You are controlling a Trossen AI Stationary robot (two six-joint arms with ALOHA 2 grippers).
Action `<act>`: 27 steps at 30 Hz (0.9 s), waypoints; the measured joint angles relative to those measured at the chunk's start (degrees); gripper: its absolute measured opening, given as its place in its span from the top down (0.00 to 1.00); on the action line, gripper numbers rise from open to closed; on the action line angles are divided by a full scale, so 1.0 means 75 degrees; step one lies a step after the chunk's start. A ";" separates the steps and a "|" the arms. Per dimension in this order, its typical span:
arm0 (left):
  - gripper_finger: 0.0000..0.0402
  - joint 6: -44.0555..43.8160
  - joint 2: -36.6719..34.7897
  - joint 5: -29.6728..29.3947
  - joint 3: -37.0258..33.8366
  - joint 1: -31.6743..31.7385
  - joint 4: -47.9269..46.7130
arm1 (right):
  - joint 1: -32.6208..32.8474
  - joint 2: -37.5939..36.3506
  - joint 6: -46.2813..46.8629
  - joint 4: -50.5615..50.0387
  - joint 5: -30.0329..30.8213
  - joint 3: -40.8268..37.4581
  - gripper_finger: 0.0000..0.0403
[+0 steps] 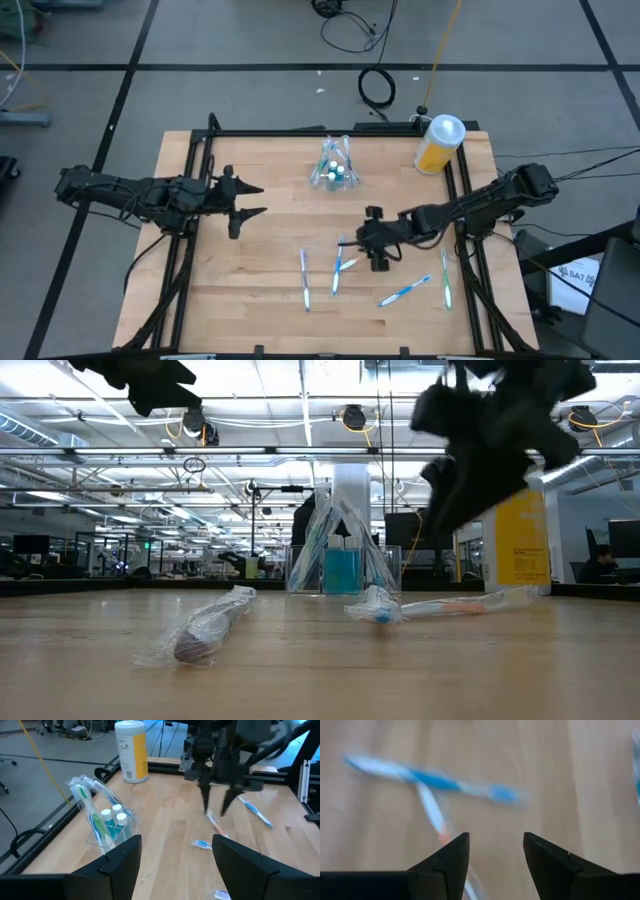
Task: Pick & Place toothbrushing station
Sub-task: Put the orange toothbrush into the transparent organizer
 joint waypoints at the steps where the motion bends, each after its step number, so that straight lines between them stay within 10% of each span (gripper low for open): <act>1: 0.38 -0.0012 0.0003 0.0003 0.0000 0.0000 0.0000 | 0.0046 0.0000 0.0160 -0.0195 0.0173 -0.0081 0.56; 16: 0.38 -0.0604 0.0003 0.0038 0.0000 -0.0251 -0.0173 | 0.0107 0.0003 0.0549 -0.0470 -0.0289 -0.1180 0.44; 27: 0.38 -0.1024 0.0000 0.0035 0.0000 -0.0438 -0.0221 | 0.0103 0.0187 -0.0340 -0.0071 -0.0350 -0.1461 0.62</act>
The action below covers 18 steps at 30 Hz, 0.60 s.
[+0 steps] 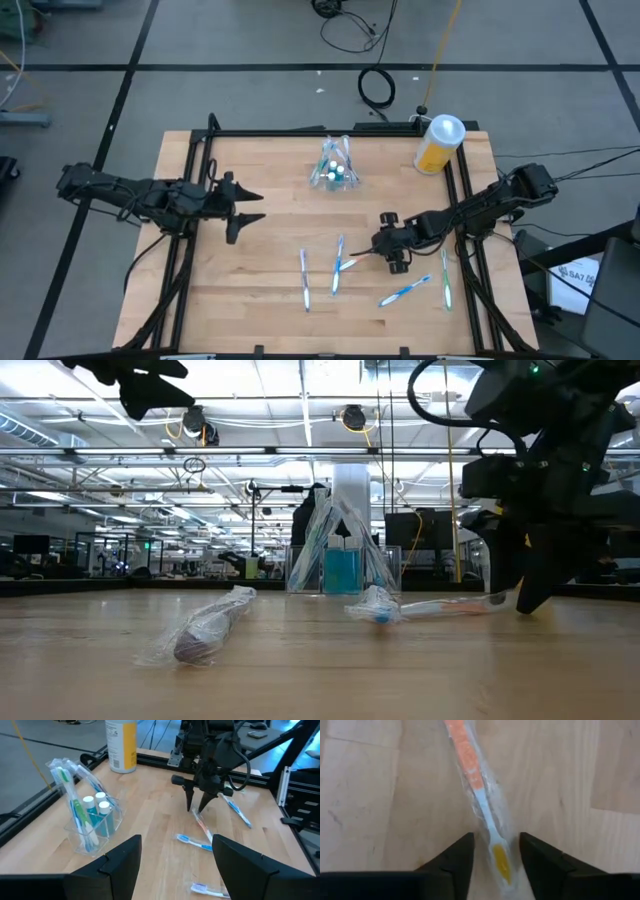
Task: Pick & Place toothbrushing station
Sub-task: Put the orange toothbrush into the transparent organizer
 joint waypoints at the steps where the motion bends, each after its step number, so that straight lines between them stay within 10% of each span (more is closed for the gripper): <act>1: 0.38 0.0000 0.0000 -0.0003 0.0000 -0.0045 0.0003 | 0.0003 -0.0022 -0.0128 0.0060 -0.0036 -0.0003 0.65; 18: 0.38 -0.0481 0.0243 -0.0087 0.0003 -0.0341 0.0083 | -0.0050 -0.0052 -0.3284 0.0814 0.1074 0.0556 0.99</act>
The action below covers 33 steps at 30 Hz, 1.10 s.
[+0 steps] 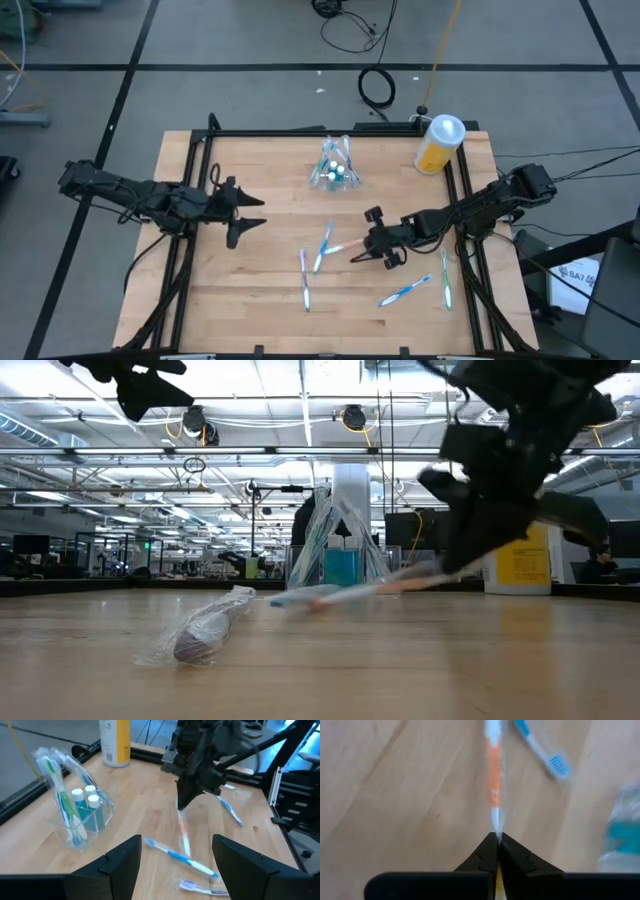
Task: Pick & Place toothbrushing station
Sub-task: Put the orange toothbrush into the transparent organizer
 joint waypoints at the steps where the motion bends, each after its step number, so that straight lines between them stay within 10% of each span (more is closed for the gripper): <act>1: 0.38 -0.0041 0.0101 -0.0003 0.0003 0.0006 0.0036 | 0.0001 0.0000 -0.0331 0.0010 0.0044 0.0143 0.99; 19: 0.38 0.0114 0.3039 0.0012 0.0003 0.0003 0.3540 | 0.0112 0.0071 -0.6862 0.1715 0.1646 0.2028 1.00; 33: 0.38 -0.0725 0.4759 0.0740 0.0003 0.0533 0.3985 | 0.0051 0.0087 -0.7460 0.2177 0.2027 0.2028 1.00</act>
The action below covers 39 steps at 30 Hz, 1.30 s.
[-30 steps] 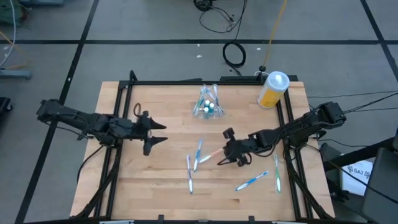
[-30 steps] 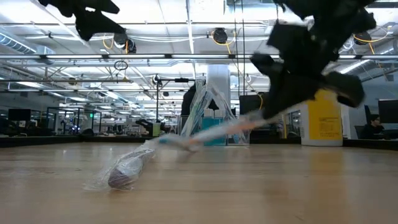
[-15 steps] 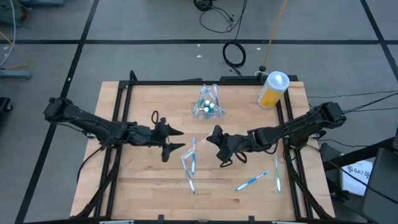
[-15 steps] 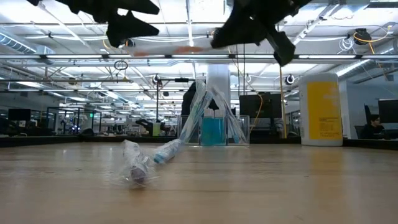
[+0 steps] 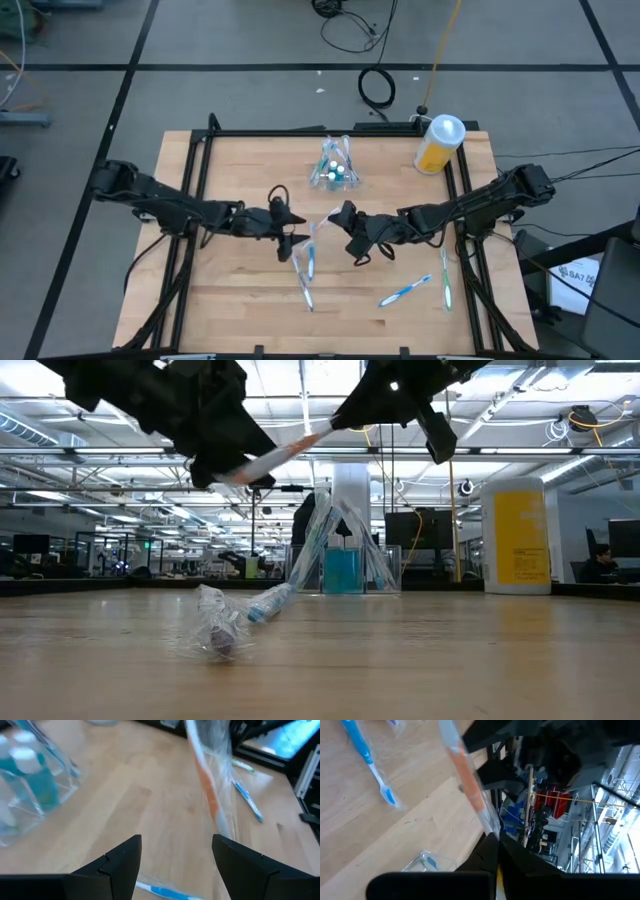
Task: Pick & Place toothbrushing station
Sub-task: Put the orange toothbrush into the transparent organizer
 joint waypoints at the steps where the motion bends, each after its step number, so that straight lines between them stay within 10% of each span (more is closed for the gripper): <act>1: 0.38 -0.0047 0.0086 0.0152 0.0000 0.0044 0.0045 | -0.0008 0.0000 0.0000 0.0005 0.0000 0.0000 1.00; 39: 0.49 0.0102 -0.0049 0.0747 0.0003 0.0525 0.0521 | -0.0496 0.0000 0.0169 0.0483 -0.0026 -0.0009 1.00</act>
